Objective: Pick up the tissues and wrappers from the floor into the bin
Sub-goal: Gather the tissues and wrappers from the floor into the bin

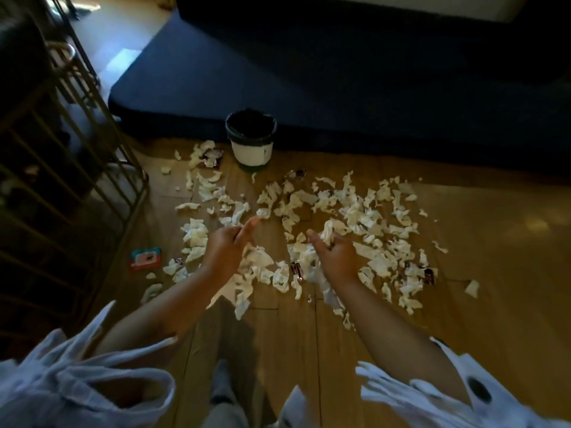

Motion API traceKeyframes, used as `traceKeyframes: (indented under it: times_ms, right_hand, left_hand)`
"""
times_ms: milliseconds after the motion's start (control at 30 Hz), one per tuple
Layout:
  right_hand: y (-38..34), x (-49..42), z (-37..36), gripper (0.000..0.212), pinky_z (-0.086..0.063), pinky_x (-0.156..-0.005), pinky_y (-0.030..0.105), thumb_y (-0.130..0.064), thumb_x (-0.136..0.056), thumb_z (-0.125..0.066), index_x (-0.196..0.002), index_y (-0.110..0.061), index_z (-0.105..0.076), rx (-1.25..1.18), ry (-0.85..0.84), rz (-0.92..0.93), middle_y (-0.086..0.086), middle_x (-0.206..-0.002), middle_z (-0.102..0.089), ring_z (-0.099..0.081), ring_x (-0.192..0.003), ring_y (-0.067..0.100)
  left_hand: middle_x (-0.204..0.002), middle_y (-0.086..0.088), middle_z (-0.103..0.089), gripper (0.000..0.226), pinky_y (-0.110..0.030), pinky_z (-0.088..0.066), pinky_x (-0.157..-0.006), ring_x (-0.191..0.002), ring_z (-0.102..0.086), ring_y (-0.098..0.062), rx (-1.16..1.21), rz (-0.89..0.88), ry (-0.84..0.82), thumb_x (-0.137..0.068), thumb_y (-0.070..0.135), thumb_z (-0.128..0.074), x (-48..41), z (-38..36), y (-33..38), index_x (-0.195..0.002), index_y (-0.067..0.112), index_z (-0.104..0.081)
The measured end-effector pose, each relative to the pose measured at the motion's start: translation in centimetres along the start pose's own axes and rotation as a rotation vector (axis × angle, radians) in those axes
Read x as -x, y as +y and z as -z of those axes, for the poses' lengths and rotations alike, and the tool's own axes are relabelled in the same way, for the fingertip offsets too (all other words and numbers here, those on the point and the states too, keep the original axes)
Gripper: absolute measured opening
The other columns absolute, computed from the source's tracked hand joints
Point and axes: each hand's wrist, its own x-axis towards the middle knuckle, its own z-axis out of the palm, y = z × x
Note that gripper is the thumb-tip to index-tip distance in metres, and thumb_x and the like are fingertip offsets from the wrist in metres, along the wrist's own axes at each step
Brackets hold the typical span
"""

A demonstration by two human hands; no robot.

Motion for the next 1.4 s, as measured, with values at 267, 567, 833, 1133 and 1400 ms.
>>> traceKeyframes:
  times_ms: [267,567,833,1133,1400]
  right_hand:
    - [-2.2,-3.8,-4.5,0.033,-0.032,-0.044,0.011,-0.033,-0.087,-0.062,-0.066,-0.007,-0.060,-0.037,0.069,-0.092,-0.002,-0.052,-0.049,-0.046,-0.050,0.009]
    - [-4.2,-10.9,-7.2,0.041,-0.034,-0.046,0.010,-0.033,-0.086,-0.063,-0.081,0.007,-0.066,0.010,0.066,-0.114,0.019,-0.067,-0.065,-0.053,-0.057,0.015]
    - [-6.1,-21.1,-9.7,0.032,-0.030,-0.043,0.014,-0.028,-0.087,-0.063,-0.062,-0.011,-0.051,-0.023,-0.061,-0.058,-0.004,-0.046,-0.041,-0.040,-0.036,0.000]
    - [-9.6,-32.2,-16.5,0.037,-0.034,-0.048,0.015,-0.029,-0.087,-0.063,-0.055,-0.019,-0.045,-0.040,-0.016,-0.055,-0.005,-0.048,-0.043,-0.045,-0.042,0.002]
    - [-10.7,-39.9,-19.6,0.048,-0.030,-0.039,0.013,-0.029,-0.086,-0.063,-0.048,-0.017,-0.037,-0.047,0.054,-0.120,-0.007,-0.037,-0.037,-0.041,-0.032,0.002]
  left_hand:
    - [-0.046,0.002,-0.040,0.044,-0.010,-0.031,-0.039,-0.029,-0.039,0.000,-0.162,-0.033,-0.121,-0.093,0.037,-0.048,-6.9,3.8,0.1,-0.061,0.008,-0.057]
    - [-0.060,-0.010,-0.059,0.056,-0.026,-0.039,-0.055,-0.053,-0.052,-0.015,-0.203,0.033,-0.119,-0.090,0.045,-0.048,-16.1,4.7,0.5,-0.074,-0.005,-0.067]
    - [-0.046,0.001,-0.041,0.046,-0.014,-0.033,-0.041,-0.033,-0.038,-0.002,-0.006,0.059,-0.071,-0.093,0.032,-0.050,-24.0,5.4,1.6,-0.051,0.015,-0.041]
    - [-0.041,0.008,-0.044,0.044,-0.018,-0.034,-0.041,-0.034,-0.040,-0.003,-0.094,0.060,-0.076,-0.091,0.040,-0.050,-35.6,9.7,2.5,-0.053,0.018,-0.049]
    - [-0.045,0.005,-0.048,0.046,-0.021,-0.037,-0.046,-0.039,-0.043,-0.006,-0.132,0.091,-0.099,-0.091,0.044,-0.048,-45.7,11.0,3.4,-0.053,0.018,-0.049]
